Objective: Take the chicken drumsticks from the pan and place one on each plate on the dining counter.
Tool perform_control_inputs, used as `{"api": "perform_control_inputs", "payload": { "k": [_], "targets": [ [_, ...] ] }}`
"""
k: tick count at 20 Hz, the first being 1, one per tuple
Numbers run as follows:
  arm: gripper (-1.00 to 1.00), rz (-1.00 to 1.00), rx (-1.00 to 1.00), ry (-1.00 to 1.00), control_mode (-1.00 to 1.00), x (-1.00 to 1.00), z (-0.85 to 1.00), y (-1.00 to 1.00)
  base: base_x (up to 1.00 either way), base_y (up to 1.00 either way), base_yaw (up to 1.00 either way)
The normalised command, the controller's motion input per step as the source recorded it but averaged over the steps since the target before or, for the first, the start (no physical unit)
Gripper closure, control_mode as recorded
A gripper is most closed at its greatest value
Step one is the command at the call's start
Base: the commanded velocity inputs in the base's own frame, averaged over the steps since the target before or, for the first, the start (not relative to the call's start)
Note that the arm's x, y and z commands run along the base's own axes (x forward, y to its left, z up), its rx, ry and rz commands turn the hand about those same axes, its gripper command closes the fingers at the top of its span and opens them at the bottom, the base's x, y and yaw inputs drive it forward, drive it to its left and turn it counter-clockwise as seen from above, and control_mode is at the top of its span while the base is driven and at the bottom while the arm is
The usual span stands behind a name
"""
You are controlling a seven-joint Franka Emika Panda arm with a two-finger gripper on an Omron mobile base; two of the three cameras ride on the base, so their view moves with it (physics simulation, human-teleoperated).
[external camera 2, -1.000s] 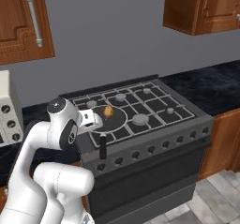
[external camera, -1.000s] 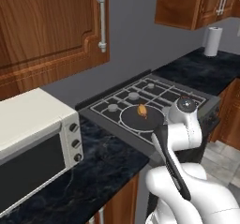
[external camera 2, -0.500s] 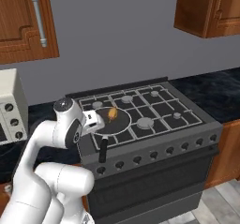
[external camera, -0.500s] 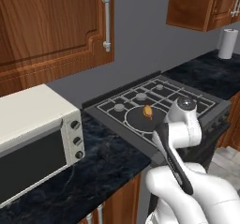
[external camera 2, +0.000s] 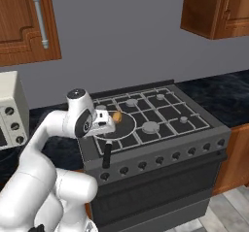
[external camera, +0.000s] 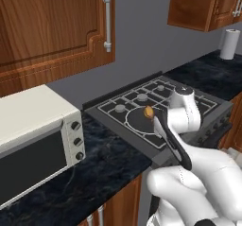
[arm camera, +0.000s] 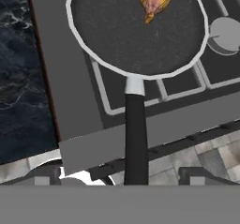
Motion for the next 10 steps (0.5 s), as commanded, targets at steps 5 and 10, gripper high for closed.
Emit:
{"api": "perform_control_inputs", "payload": {
  "k": [5,10],
  "targets": [
    [-1.00,-0.04,0.06,0.01,-1.00,0.76,0.19,-0.18,0.00,0.00,0.00],
    [-1.00,0.00,0.02,0.01,-1.00,0.88,-0.02,-0.03,0.00,0.00,0.00]
  ]
}}
